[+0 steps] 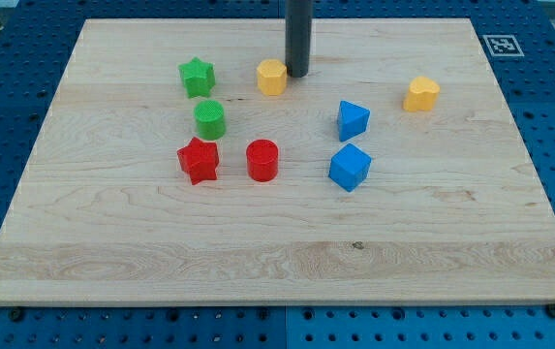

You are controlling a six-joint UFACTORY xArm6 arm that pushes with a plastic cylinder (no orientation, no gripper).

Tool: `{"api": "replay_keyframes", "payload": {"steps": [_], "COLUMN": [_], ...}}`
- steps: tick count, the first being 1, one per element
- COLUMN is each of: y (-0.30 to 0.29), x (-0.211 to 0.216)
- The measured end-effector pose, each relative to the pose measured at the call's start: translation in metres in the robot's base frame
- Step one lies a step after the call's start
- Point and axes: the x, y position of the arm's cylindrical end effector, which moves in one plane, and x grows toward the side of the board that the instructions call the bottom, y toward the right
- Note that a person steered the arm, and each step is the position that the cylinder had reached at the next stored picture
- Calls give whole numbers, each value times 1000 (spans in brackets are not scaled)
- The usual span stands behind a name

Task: Slide the yellow heart towards yellow hexagon

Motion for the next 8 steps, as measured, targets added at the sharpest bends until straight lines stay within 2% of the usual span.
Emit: {"api": "replay_keyframes", "payload": {"steps": [2,3,4,6,8], "y": [142,227,263,239,188], "x": [-7,25,60,85,84]}}
